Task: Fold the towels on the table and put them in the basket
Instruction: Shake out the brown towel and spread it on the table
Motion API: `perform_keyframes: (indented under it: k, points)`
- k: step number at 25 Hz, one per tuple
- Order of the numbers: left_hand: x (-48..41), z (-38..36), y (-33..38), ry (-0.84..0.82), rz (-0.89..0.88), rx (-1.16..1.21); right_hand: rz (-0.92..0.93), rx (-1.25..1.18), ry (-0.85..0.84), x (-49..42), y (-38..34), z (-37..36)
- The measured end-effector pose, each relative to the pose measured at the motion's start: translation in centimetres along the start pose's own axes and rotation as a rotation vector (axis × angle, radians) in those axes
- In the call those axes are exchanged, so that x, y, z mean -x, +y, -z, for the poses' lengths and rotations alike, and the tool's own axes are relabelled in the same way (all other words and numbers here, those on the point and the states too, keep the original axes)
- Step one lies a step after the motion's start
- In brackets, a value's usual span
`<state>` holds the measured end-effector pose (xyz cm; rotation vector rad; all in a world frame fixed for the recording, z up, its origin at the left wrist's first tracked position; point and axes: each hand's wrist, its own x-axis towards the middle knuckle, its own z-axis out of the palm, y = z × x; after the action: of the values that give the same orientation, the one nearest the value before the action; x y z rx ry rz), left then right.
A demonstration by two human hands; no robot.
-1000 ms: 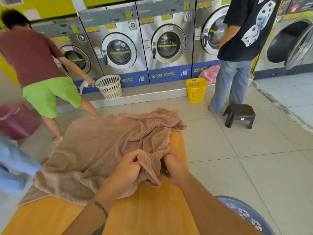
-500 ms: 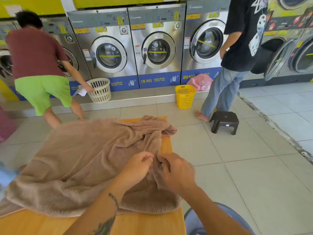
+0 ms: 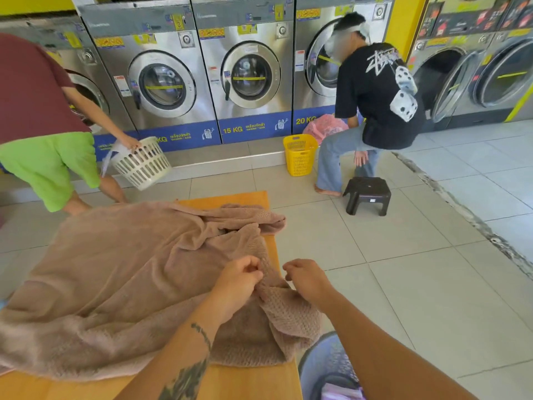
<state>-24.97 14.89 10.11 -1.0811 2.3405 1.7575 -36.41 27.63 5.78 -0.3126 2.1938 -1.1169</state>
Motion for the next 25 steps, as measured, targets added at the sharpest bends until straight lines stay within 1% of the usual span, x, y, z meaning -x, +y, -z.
perform_keyframes:
  k: [2, 3, 5, 6, 9, 11, 12, 13, 14, 15, 16, 17, 18, 19, 20, 23, 25]
  points:
    - [0.4, 0.3, -0.2, -0.061, 0.034, 0.122, -0.220, -0.149, -0.221, -2.5, -0.1, -1.1]
    - [0.6, 0.4, -0.3, -0.072, 0.039, 0.147, -0.305, -0.213, -0.318, -3.5, 0.1, -1.8]
    - [0.7, 0.9, -0.6, -0.050, 0.037, 0.152, -0.412, -0.340, -0.449, -5.2, 0.7, -3.0]
    - [1.0, 1.2, -0.4, -0.034, 0.033, 0.149, -0.428, -0.342, -0.496, -5.7, 0.8, -3.2]
    - [1.0, 1.7, -0.7, -0.013, 0.053, 0.132, -0.438, -0.225, -0.651, -5.8, 0.8, -3.0]
    - [0.4, 1.7, -1.2, -0.013, 0.052, 0.106, -0.465, -0.237, -0.715, -5.1, 1.1, -2.6]
    - [0.1, 1.5, -1.3, -0.011, 0.039, 0.076, -0.432, -0.263, -0.690, -4.4, 0.9, -2.1]
    - [-0.3, 1.3, -1.4, -0.004, 0.029, 0.031, -0.374, -0.295, -0.606, -3.9, 0.6, -1.6]
    - [-0.7, 1.2, -1.5, 0.005, 0.029, -0.028, -0.290, -0.306, -0.453, -3.4, 0.3, -0.8]
    - [-1.0, 1.0, -1.5, 0.006, 0.036, -0.090, -0.207, -0.334, -0.245, -3.0, 0.0, 0.1]
    - [-1.4, 0.8, -1.5, -0.016, 0.049, -0.149, -0.139, -0.411, -0.040, -2.7, -0.5, 1.2]
    - [-1.6, 0.5, -1.6, -0.061, 0.063, -0.212, -0.078, -0.490, 0.122, -2.4, -0.8, 2.4]
    - [-1.9, 0.2, -1.7, -0.104, 0.071, -0.283, -0.034, -0.512, 0.234, -2.4, -0.6, 3.6]
    - [-2.3, 0.1, -1.6, -0.124, 0.068, -0.346, -0.010, -0.491, 0.289, -2.4, -0.3, 4.6]
    - [-2.8, 0.0, -1.2, -0.116, 0.052, -0.392, -0.007, -0.438, 0.286, -2.4, 0.2, 5.4]
    - [-5.2, 0.4, 1.7, -0.034, -0.056, -0.492, -0.066, -0.236, 0.125, -2.6, 1.8, 6.0]
    - [-7.7, 1.1, 3.9, 0.009, -0.165, -0.566, -0.103, -0.047, 0.105, -3.3, 2.5, 5.9]
